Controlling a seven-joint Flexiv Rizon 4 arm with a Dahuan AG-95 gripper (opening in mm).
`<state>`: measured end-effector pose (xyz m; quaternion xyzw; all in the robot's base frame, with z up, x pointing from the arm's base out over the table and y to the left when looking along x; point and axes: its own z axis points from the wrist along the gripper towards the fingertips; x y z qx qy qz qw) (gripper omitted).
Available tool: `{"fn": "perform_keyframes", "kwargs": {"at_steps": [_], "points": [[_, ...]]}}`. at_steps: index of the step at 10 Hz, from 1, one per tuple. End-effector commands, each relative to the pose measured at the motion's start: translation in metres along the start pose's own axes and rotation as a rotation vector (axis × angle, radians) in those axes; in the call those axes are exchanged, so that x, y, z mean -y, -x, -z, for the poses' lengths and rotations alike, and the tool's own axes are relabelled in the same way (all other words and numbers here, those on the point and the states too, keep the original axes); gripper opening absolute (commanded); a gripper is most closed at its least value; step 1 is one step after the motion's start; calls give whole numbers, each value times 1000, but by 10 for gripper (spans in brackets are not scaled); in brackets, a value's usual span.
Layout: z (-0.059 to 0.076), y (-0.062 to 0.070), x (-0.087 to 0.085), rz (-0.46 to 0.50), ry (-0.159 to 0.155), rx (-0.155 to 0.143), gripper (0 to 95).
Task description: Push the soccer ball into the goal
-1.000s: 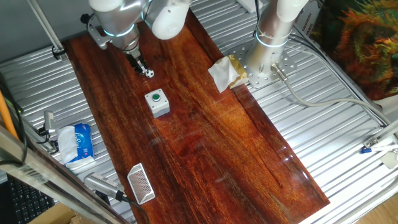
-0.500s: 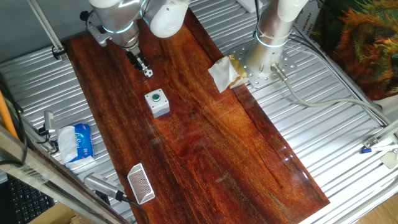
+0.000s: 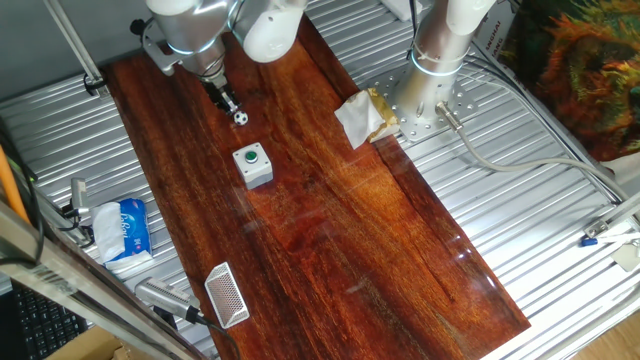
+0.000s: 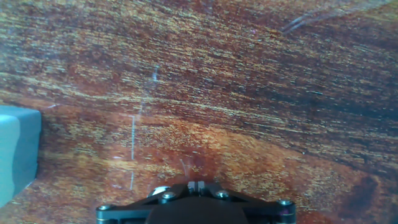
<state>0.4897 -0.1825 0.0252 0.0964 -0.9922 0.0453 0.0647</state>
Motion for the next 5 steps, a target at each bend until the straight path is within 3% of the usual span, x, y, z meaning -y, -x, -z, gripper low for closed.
{"fn": "perform_keyframes", "kwargs": {"at_steps": [1, 5], "points": [[0, -1, -1, -4, 9, 0, 0], [-6, -6, -9, -19, 27, 19, 0]]}}
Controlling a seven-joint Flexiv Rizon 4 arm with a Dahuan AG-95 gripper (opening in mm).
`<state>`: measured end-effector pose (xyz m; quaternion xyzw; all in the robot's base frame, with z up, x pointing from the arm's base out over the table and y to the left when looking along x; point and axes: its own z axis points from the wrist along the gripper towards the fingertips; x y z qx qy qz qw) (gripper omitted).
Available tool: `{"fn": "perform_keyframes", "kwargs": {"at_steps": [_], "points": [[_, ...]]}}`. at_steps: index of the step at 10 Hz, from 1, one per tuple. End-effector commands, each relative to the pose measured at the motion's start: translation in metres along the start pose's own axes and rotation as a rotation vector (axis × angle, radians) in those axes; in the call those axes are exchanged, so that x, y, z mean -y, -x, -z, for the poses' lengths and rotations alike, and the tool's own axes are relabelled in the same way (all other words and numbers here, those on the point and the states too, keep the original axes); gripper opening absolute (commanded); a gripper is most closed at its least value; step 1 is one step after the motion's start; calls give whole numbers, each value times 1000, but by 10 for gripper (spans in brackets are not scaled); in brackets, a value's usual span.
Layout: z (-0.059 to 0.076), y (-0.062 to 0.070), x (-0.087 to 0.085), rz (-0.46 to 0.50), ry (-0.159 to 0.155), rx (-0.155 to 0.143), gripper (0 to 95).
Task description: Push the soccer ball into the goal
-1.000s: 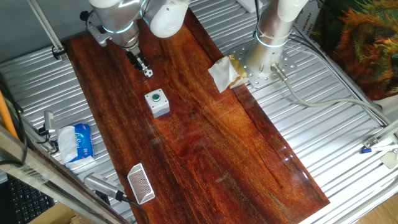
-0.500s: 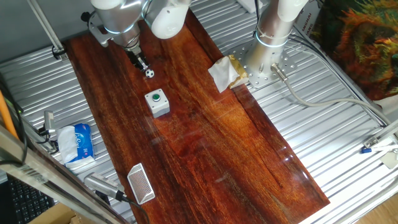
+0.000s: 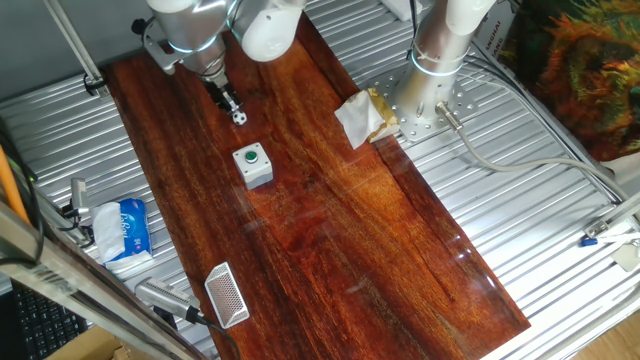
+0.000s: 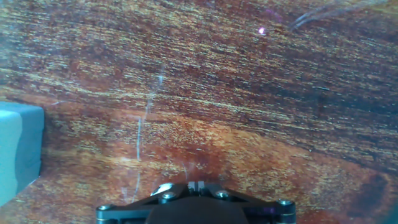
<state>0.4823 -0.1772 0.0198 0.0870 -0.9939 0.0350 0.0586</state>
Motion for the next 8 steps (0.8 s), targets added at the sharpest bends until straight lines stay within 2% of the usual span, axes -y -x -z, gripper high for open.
{"fn": "perform_keyframes", "kwargs": {"at_steps": [1, 4, 6, 8], "points": [[-3, -2, -4, -1, 12, 13, 0], [-4, -4, -7, -10, 23, 17, 0], [-2, -4, -8, -41, 51, 17, 0], [-2, -4, -8, -40, 51, 14, 0]]}}
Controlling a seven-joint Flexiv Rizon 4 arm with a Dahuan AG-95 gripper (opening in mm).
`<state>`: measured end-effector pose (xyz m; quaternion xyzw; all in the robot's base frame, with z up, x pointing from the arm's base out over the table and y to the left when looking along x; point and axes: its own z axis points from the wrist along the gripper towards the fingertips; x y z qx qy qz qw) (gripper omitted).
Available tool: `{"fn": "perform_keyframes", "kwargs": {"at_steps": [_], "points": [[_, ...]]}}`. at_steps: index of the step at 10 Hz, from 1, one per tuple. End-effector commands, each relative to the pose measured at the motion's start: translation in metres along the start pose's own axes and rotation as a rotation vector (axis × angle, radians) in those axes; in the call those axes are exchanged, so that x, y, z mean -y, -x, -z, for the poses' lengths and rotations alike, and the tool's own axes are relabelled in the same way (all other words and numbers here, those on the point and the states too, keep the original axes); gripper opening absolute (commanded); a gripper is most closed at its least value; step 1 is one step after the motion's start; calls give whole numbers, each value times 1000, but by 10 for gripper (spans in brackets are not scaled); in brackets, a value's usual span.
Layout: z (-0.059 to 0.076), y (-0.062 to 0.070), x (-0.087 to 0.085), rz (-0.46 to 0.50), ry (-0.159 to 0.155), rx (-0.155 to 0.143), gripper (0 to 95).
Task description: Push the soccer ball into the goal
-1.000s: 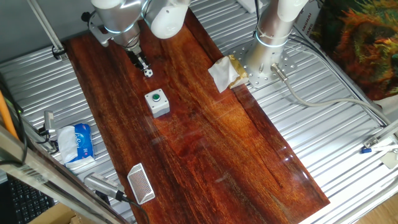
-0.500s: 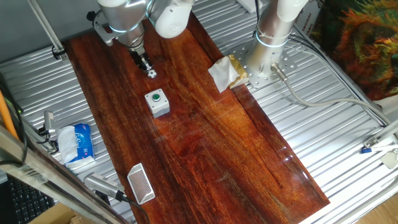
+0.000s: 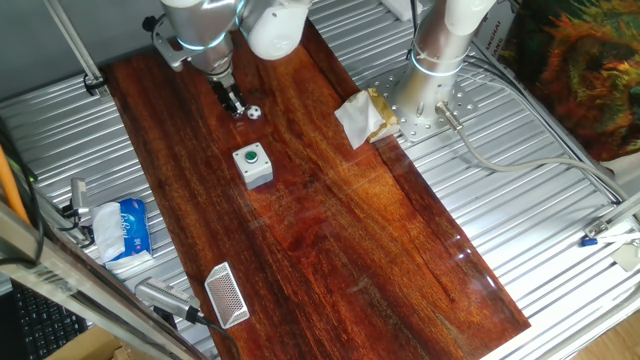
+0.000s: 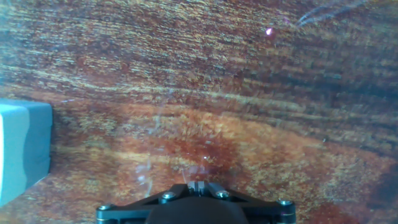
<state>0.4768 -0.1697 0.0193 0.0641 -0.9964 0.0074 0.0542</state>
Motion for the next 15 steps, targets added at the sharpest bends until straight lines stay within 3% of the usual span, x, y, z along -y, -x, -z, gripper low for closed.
{"fn": "perform_keyframes", "kwargs": {"at_steps": [1, 12, 15], "points": [[-2, 0, 0, 7, -6, 4, 0], [-4, 4, 0, 42, -6, 13, 0], [-4, 4, 0, 86, -17, 34, 0]]}}
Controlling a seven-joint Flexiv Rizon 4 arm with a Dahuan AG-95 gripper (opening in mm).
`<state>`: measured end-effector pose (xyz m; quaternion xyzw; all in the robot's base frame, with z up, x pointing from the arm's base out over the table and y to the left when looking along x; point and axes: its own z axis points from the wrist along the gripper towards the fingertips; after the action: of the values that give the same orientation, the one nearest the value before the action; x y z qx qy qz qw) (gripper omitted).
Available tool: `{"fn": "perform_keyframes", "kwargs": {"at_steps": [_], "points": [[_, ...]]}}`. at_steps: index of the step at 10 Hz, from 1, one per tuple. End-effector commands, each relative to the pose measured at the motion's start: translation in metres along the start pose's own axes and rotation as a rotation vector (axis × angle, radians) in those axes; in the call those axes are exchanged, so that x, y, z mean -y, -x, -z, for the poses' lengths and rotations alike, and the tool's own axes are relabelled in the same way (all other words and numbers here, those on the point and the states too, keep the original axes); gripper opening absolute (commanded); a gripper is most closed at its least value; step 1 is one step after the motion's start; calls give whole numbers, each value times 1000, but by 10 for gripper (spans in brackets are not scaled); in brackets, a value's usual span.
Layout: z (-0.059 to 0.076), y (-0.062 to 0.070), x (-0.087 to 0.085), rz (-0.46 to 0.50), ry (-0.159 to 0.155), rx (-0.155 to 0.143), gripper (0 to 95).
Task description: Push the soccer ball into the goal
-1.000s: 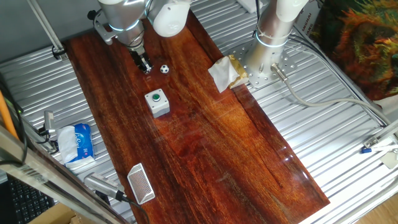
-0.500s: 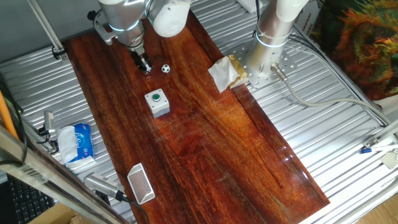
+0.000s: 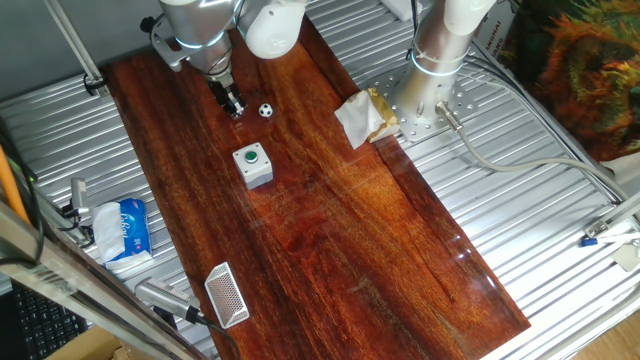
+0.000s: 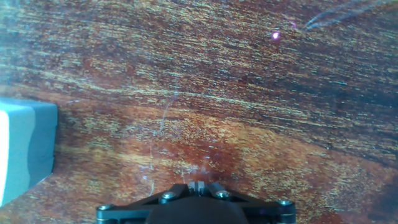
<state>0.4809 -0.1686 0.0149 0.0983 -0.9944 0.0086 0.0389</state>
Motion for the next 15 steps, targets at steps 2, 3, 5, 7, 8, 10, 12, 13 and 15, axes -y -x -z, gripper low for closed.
{"fn": "perform_keyframes", "kwargs": {"at_steps": [2, 3, 5, 7, 8, 10, 12, 13, 15], "points": [[0, -1, 0, 58, -9, -19, 0], [0, -1, 0, 62, -6, -38, 0], [0, -1, 0, 49, 2, -75, 0], [0, -1, 0, 47, 9, -74, 0], [0, -1, 0, 47, 8, -79, 0], [0, -1, 0, 57, 8, -83, 0], [1, -6, 1, 42, 8, -91, 0], [0, -13, 2, 28, 13, -100, 0], [-2, -32, 5, 11, 30, -126, 0]]}}
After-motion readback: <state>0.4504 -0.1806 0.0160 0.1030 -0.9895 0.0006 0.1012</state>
